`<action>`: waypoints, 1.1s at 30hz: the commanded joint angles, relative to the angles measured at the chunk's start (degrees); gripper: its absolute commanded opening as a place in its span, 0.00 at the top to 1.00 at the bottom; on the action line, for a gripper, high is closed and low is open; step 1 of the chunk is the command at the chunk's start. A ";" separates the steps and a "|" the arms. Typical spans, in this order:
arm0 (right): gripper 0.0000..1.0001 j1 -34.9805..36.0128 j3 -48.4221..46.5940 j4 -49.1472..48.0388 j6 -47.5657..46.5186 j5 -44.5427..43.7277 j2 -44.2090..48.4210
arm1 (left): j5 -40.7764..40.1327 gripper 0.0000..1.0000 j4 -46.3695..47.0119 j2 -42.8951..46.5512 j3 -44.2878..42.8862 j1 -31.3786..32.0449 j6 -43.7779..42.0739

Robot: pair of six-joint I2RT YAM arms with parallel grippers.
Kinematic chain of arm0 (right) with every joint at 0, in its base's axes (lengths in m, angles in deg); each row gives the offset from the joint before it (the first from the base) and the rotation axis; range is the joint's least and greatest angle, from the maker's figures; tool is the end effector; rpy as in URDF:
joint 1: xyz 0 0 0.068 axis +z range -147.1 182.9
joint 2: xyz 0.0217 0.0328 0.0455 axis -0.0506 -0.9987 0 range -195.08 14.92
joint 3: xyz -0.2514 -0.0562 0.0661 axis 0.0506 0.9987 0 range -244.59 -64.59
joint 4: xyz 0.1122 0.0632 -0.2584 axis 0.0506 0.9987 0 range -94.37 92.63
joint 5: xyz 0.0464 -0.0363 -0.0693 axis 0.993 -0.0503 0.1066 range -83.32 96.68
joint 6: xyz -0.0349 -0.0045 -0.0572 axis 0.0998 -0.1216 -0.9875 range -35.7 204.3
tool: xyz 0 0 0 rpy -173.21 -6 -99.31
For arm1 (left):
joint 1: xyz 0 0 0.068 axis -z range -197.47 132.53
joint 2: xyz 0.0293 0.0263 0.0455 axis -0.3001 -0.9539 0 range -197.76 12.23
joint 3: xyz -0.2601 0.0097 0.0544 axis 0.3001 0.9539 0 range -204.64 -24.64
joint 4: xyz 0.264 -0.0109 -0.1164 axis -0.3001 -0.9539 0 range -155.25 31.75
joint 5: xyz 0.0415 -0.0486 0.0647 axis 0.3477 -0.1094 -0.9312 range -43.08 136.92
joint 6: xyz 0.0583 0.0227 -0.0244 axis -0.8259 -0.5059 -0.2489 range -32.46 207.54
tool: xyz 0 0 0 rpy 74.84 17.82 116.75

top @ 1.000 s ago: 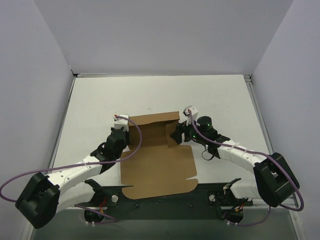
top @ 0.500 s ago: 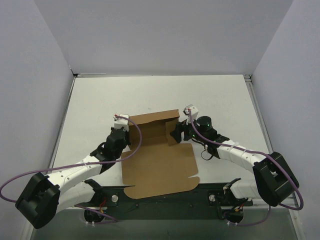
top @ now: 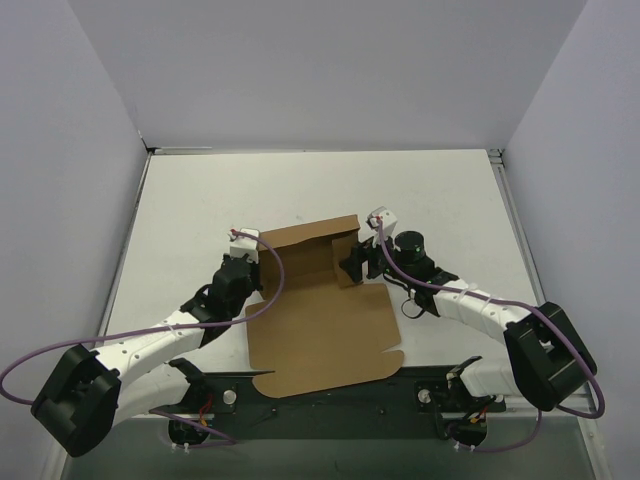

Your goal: Fold the paper box

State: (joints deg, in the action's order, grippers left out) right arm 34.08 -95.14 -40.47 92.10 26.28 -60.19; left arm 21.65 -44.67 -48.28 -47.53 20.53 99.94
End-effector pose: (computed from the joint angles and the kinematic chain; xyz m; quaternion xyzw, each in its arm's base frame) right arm 0.2597 0.1780 0.1940 -0.2600 0.7083 0.3361 0.5637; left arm 0.2182 -0.1414 0.1674 0.0651 0.8246 -0.0601 0.5587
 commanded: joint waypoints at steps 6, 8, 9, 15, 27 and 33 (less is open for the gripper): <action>0.33 0.02 -0.48 -15.58 -2.07 1.67 -1.18 | 18.60 1.00 -1.89 -1.19 -0.66 1.64 -0.63; 0.32 0.55 -0.13 -15.85 -3.30 0.37 -1.27 | 19.04 1.00 -1.89 -1.80 -0.92 1.55 -0.80; 0.32 0.55 -0.04 -15.76 -3.66 -0.34 -1.18 | 19.12 1.00 -1.98 -1.89 -1.10 1.47 -0.89; 0.33 0.55 0.31 -17.69 -4.36 -4.30 -1.97 | 20.36 1.00 -1.81 -2.24 -1.19 1.46 -1.50; 0.34 0.37 -1.18 -19.10 -4.54 -4.21 -5.13 | 21.06 1.00 -3.65 -3.30 -2.50 1.46 -1.68; 0.32 -0.68 -1.45 -19.27 -3.93 -4.48 -5.75 | 20.97 1.00 -4.18 -3.82 -3.12 1.46 -1.51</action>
State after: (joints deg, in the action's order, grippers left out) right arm 33.99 -93.83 -50.54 88.51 23.26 -65.09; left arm 23.55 -44.84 -50.96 -49.63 19.64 98.85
